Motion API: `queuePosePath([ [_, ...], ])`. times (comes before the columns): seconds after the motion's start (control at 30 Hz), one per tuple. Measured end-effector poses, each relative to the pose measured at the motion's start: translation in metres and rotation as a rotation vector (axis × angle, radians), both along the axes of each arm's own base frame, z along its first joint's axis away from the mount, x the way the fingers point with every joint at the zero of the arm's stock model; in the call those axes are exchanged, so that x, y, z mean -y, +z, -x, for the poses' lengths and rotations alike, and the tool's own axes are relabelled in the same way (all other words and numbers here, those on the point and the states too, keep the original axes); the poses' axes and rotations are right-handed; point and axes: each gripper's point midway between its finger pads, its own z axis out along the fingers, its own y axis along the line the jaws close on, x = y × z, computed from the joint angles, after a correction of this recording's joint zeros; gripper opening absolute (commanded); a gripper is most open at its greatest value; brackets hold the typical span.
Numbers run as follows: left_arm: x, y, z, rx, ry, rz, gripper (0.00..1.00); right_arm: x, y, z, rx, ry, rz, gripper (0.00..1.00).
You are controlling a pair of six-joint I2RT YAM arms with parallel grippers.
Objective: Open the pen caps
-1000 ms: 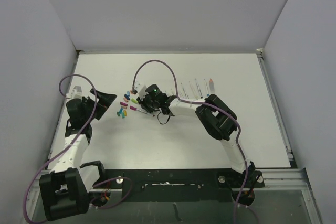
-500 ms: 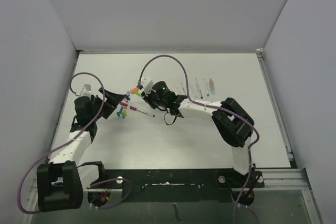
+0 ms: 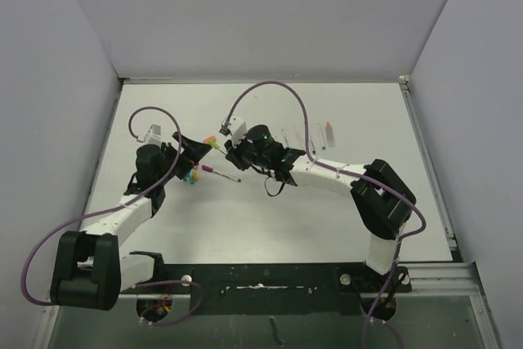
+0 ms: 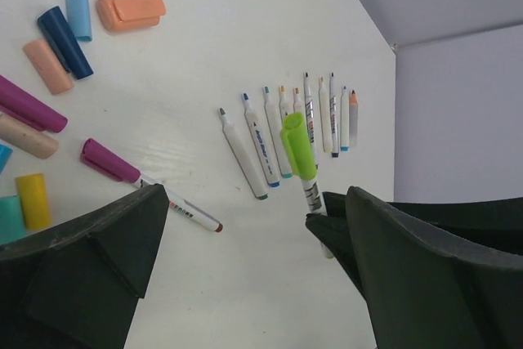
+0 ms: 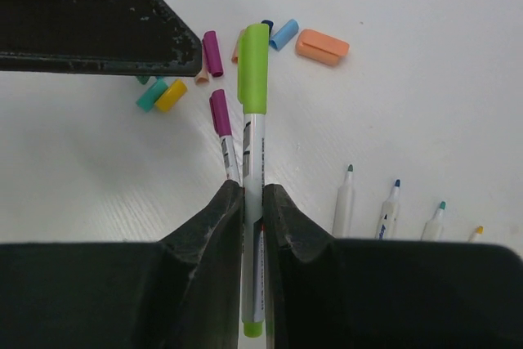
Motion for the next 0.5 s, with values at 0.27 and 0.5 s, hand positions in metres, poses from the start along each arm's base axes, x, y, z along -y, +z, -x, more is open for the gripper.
queuePosePath([
  [0.27,0.017,0.004,-0.01,0.03,-0.015,-0.001,0.82,0.002,-0.008,0.011,-0.043,0.023,-0.003,0.0],
  [0.5,0.033,-0.003,-0.013,0.024,-0.043,0.011,0.65,0.001,-0.004,0.016,-0.055,0.041,-0.021,0.0],
])
